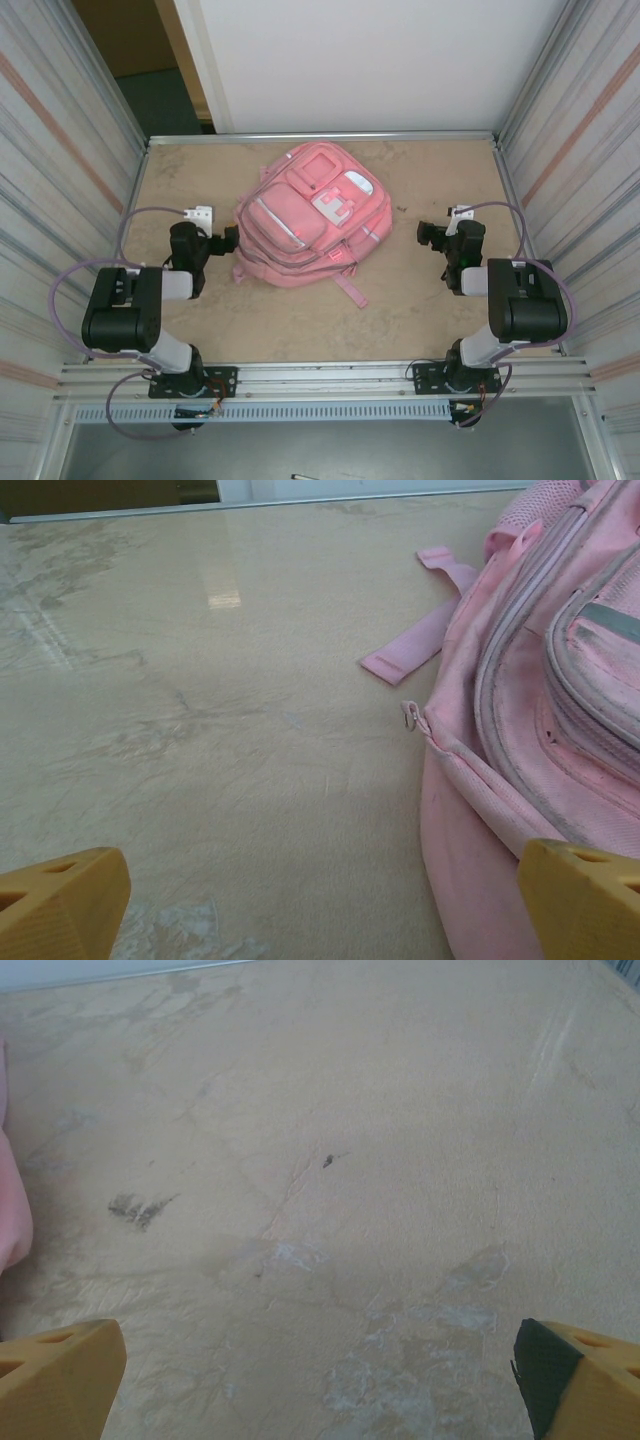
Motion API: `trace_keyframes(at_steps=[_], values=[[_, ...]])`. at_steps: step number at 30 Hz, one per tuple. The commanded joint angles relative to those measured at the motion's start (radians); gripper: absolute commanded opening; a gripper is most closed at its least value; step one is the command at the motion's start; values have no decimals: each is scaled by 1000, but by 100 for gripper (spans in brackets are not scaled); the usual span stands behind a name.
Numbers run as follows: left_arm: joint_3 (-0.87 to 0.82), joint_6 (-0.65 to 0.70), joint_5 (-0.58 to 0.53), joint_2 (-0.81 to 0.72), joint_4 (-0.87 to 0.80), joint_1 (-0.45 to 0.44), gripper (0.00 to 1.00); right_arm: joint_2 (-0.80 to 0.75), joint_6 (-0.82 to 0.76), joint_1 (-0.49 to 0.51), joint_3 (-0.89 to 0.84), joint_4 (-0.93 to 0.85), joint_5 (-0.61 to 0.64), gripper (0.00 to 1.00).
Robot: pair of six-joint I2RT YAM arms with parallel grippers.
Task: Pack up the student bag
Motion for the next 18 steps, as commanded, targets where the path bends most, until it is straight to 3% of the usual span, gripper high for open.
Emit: trace_keyframes(at_steps=[1,18], values=[[7,21,-15,-11,4,-5,99,-8,-2,-4,17,-4,0,99],[7,20,-15,-11,4,-5,99,-9,-2,0,17,-7,5,99]])
